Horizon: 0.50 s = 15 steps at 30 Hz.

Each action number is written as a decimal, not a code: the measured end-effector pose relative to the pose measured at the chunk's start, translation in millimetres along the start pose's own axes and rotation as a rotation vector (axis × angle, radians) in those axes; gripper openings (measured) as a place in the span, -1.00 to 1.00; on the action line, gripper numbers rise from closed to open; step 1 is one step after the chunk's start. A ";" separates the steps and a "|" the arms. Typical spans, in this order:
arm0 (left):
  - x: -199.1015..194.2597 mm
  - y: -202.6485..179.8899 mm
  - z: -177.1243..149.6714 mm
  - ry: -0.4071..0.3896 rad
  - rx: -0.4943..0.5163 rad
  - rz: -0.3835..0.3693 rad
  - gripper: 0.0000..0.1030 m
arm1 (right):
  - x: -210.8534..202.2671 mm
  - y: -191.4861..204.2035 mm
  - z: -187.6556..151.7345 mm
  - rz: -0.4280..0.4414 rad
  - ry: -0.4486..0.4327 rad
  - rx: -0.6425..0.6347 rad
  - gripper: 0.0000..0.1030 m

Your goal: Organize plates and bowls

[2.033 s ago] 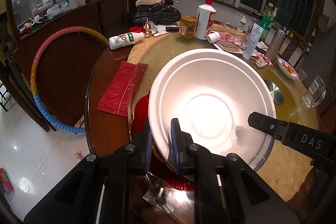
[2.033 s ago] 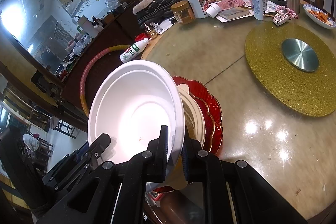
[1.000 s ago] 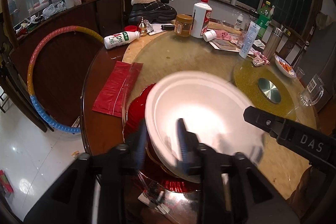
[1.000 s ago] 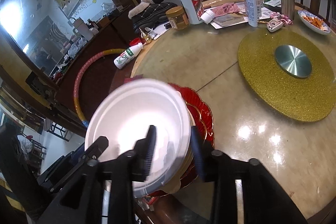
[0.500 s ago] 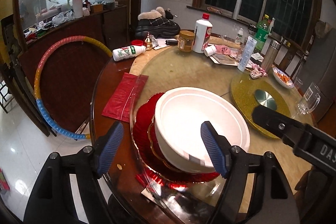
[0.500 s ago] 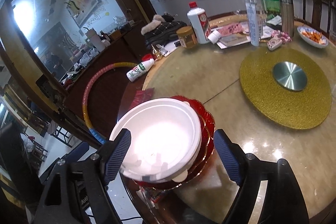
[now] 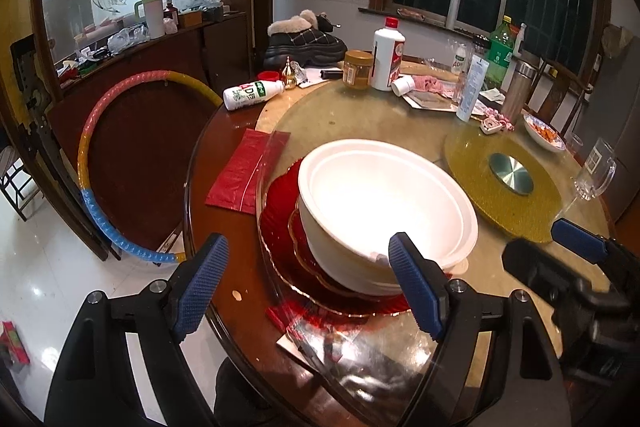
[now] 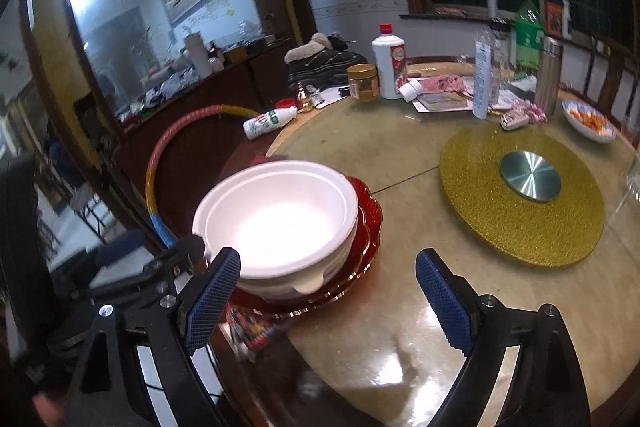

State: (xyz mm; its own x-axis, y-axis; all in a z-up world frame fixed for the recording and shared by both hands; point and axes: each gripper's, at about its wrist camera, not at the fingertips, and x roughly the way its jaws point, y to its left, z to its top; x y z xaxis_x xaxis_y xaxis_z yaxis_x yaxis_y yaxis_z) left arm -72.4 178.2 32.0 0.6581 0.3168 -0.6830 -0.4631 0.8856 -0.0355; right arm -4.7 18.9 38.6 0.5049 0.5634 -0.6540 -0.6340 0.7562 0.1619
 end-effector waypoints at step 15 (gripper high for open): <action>1.1 -0.6 -10.2 0.000 0.014 0.010 0.67 | 1.8 12.3 -22.6 0.033 0.020 -0.195 0.95</action>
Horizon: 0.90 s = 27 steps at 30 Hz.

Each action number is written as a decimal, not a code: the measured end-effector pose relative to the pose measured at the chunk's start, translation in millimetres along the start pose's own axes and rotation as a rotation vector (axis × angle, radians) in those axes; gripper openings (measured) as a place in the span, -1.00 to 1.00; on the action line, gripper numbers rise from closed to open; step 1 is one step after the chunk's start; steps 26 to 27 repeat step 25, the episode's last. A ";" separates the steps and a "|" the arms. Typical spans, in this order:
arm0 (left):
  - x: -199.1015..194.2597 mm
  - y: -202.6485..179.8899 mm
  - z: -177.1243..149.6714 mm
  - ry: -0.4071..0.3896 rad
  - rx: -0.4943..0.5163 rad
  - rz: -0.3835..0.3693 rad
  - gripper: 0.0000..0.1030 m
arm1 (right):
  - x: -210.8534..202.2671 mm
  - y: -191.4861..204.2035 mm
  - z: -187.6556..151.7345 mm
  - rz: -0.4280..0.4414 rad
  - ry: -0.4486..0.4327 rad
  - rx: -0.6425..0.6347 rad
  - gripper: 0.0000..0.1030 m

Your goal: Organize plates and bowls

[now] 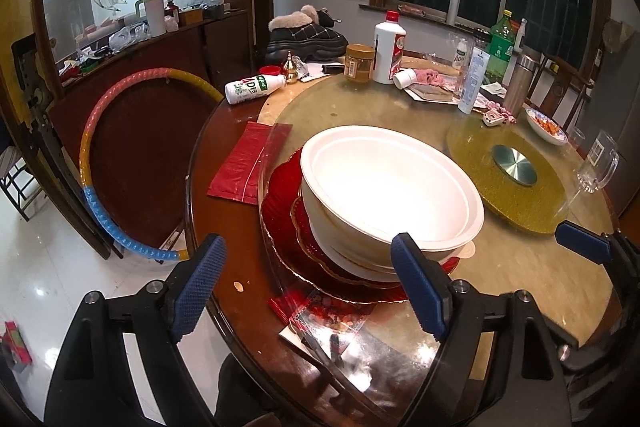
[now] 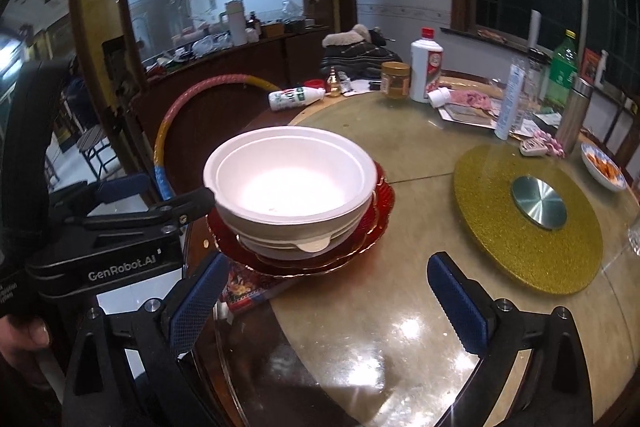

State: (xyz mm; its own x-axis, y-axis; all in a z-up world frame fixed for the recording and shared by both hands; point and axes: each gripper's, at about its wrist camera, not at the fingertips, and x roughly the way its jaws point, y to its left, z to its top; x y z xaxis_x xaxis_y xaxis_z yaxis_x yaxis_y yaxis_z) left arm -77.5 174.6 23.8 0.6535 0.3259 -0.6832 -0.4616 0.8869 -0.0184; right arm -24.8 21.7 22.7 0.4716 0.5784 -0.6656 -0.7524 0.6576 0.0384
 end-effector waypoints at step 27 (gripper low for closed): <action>5.1 -10.0 0.8 0.008 0.026 -0.025 1.00 | -1.9 -4.6 0.5 -0.024 0.008 -0.077 0.95</action>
